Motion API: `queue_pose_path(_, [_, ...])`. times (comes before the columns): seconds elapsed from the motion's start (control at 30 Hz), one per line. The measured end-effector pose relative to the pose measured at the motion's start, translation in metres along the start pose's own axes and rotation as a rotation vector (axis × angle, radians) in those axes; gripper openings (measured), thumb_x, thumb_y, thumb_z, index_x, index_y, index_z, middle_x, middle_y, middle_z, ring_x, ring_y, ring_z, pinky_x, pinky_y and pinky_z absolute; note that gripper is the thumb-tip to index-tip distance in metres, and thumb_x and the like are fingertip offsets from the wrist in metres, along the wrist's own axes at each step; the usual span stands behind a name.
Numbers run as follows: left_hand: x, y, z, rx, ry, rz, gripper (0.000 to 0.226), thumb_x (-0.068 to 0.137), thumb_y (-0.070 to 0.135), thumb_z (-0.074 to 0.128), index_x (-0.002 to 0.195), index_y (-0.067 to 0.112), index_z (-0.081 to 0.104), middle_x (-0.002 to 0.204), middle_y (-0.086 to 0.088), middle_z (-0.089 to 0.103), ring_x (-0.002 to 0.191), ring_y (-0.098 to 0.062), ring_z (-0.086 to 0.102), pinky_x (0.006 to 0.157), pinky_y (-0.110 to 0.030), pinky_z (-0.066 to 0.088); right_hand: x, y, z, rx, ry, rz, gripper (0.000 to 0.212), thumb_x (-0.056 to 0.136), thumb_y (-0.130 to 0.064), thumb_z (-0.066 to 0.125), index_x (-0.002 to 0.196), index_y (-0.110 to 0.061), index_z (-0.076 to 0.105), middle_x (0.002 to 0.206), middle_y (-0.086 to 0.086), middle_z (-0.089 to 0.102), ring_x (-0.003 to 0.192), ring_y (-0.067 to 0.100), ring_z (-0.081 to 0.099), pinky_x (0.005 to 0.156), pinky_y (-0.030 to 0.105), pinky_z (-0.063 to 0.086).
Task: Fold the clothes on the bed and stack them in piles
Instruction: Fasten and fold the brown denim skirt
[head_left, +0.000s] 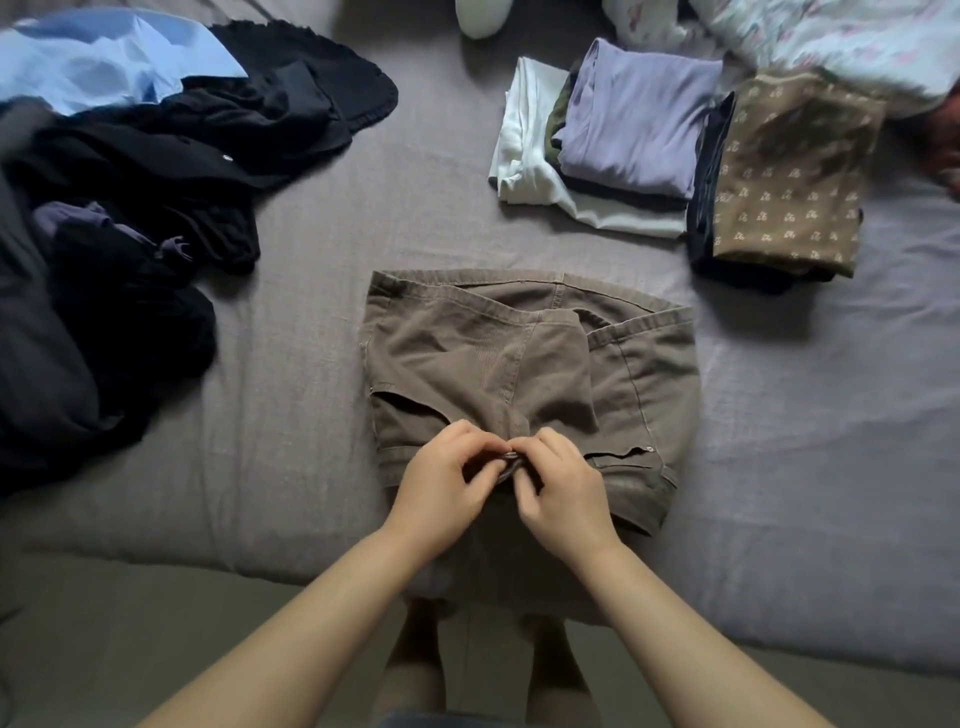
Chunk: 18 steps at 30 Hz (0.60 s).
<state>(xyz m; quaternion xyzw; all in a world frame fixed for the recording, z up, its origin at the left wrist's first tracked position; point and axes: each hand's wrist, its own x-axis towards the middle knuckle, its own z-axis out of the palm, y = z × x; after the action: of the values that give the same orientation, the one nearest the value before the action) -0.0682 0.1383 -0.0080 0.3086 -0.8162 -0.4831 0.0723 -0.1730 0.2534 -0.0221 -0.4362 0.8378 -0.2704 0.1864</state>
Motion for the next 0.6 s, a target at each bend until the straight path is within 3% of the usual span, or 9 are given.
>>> queue_pose_path(0.07, [-0.005,-0.001,0.0,0.028,-0.013,0.037,0.029,0.08,0.033,0.065,0.106,0.019,0.065,0.1,0.011,0.059,0.093,0.0,0.057,0.084,-0.019,0.047,0.0,0.003,-0.003,-0.068,0.053,-0.027,0.023,0.082,-0.025,0.048,0.094,-0.016,0.066,0.084,-0.003,0.057,0.08,0.015,0.055,0.059,0.027,0.045])
queue_pose_path(0.13, [-0.007,-0.009,0.004,0.184,-0.014,0.054,0.037,0.077,0.038,0.064,0.11,0.022,0.063,0.103,0.011,0.056,0.097,-0.004,0.055,0.084,-0.019,0.043,0.001,0.006,-0.006,-0.121,0.105,-0.088,0.022,0.083,-0.024,0.051,0.094,-0.014,0.068,0.082,-0.002,0.059,0.077,0.016,0.055,0.059,0.026,0.044])
queue_pose_path(0.2, [-0.006,-0.014,0.01,0.301,0.015,0.057,0.03,0.078,0.033,0.06,0.105,0.023,0.066,0.097,0.009,0.058,0.091,-0.012,0.058,0.078,-0.024,0.039,-0.001,0.01,-0.007,-0.158,0.145,-0.155,0.019,0.084,-0.023,0.054,0.09,-0.012,0.069,0.078,0.0,0.059,0.073,0.018,0.057,0.059,0.027,0.045])
queue_pose_path(0.33, [-0.002,-0.017,0.022,0.436,0.004,0.118,0.03,0.074,0.03,0.051,0.096,0.022,0.07,0.085,0.005,0.059,0.081,-0.013,0.052,0.07,-0.027,0.031,-0.004,0.021,-0.004,-0.219,0.127,-0.156,0.015,0.082,-0.024,0.056,0.08,-0.013,0.066,0.074,0.0,0.057,0.067,0.02,0.057,0.054,0.031,0.046])
queue_pose_path(0.4, [-0.007,-0.027,0.028,0.511,-0.075,0.152,0.031,0.071,0.031,0.048,0.092,0.023,0.07,0.082,0.005,0.059,0.078,-0.015,0.053,0.069,-0.028,0.03,-0.008,0.027,0.0,-0.188,-0.044,-0.103,0.019,0.081,-0.034,0.056,0.082,-0.017,0.065,0.076,-0.004,0.058,0.071,0.016,0.058,0.058,0.026,0.045])
queue_pose_path(0.5, [-0.022,-0.058,0.038,0.657,-0.26,0.132,0.031,0.071,0.029,0.046,0.088,0.024,0.071,0.08,0.004,0.059,0.073,-0.019,0.061,0.068,-0.029,0.03,-0.011,0.035,0.006,0.062,-0.502,0.137,0.031,0.083,-0.049,0.062,0.101,-0.024,0.068,0.092,-0.009,0.066,0.084,0.007,0.061,0.076,0.022,0.049])
queue_pose_path(0.53, [-0.027,-0.067,0.042,0.693,-0.342,0.114,0.032,0.074,0.025,0.048,0.097,0.023,0.07,0.086,0.002,0.061,0.078,-0.021,0.064,0.07,-0.03,0.034,-0.009,0.04,0.008,0.152,-0.57,0.217,0.031,0.086,-0.044,0.064,0.106,-0.021,0.069,0.098,-0.007,0.069,0.088,0.007,0.062,0.084,0.024,0.05])
queue_pose_path(0.6, [-0.03,-0.071,0.043,0.779,-0.571,0.021,0.043,0.087,0.017,0.047,0.129,0.018,0.055,0.115,-0.002,0.058,0.103,-0.025,0.061,0.082,-0.034,0.042,0.0,0.054,0.017,0.154,-0.504,0.294,0.022,0.092,-0.023,0.061,0.11,-0.014,0.069,0.106,0.002,0.07,0.096,0.014,0.064,0.092,0.024,0.047])
